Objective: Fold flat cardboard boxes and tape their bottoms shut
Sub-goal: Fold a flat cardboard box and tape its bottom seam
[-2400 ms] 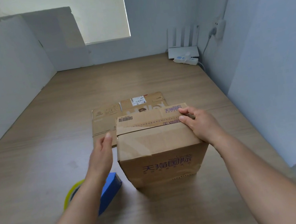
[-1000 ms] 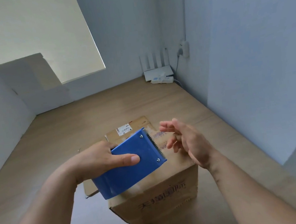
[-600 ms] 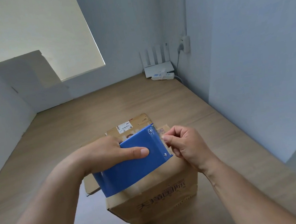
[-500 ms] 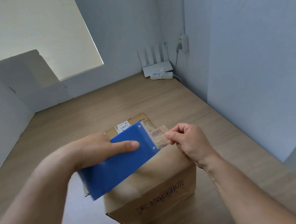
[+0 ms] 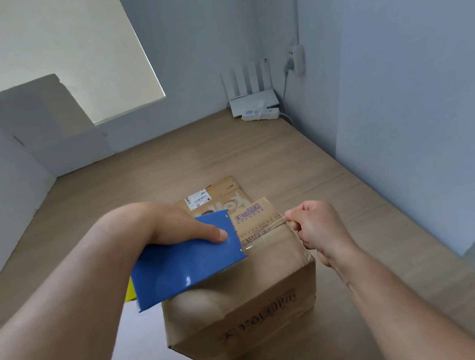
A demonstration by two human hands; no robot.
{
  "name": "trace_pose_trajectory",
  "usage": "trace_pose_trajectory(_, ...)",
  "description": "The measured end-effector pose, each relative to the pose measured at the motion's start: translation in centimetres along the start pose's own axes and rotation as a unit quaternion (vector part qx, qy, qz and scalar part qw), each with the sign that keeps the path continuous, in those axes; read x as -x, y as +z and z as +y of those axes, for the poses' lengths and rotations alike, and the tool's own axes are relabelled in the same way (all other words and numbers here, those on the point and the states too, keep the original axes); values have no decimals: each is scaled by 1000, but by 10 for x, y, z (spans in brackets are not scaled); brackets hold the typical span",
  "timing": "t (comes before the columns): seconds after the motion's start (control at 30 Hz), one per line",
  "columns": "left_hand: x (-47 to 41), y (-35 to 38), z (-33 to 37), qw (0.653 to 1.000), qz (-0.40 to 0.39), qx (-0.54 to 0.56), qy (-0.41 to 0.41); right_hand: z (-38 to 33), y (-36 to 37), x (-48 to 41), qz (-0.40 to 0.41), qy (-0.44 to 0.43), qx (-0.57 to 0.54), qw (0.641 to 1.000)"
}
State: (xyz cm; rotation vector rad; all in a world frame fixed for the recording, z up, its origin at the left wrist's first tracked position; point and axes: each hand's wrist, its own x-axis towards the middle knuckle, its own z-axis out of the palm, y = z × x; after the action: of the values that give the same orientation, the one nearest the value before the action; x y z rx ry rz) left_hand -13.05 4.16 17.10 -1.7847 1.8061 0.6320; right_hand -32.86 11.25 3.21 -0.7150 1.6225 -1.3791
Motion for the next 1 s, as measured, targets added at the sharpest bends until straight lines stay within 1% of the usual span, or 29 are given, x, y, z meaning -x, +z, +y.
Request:
trace_pose_trajectory(0.03, -1, -1, 4, 1000, -3, -3, -1, 2, 0, -2, -1, 14, -18, 1000)
trace_pose_trajectory(0.1, -4, -3, 11, 1000, -11, -5, -3, 5, -1, -4, -1, 24, -19, 1000)
trace_pose_trajectory(0.33, -8, -8, 17, 999, -26, -9, -18, 9, -3, -12, -59, 56, 36, 996)
trace_pose_trajectory(0.4, -8, -9, 17, 999, -27, -8, -26, 8, -6, -14, -59, 83, 74, 992)
trace_pose_trajectory(0.47, -8, -9, 18, 999, -24, -6, -34, 15, -14, -13, -36, 112, 170, 978)
trace_pose_trajectory(0.5, -8, -10, 18, 999, -25, -8, -35, 20, -17, -12, -10, 86, 220, 972)
trace_pose_trajectory(0.53, -8, -10, 18, 999, -26, -11, -36, 24, -19, -11, 26, 37, 255, 966)
trace_pose_trajectory(0.6, -8, -9, 19, 999, -32, -14, -41, 21, -14, -6, 81, -56, 275, 956)
trace_pose_trajectory(0.67, -7, -9, 21, 998, -43, -11, -49, 10, -1, -2, 60, -94, 328, 938)
trace_pose_trajectory(0.73, -6, -10, 22, 998, -48, -8, -49, 5, 13, 1, 27, -102, 395, 913)
trace_pose_trajectory(0.77, -6, -10, 22, 998, -47, -10, -47, 5, 17, 1, 23, -100, 408, 907)
trace_pose_trajectory(0.9, -5, -12, 16, 999, -28, 0, -28, 5, 21, -4, 18, -80, 392, 916)
trace_pose_trajectory(1.0, -2, -16, 0, 999, -11, 45, 7, -3, 24, -9, 14, -70, 389, 918)
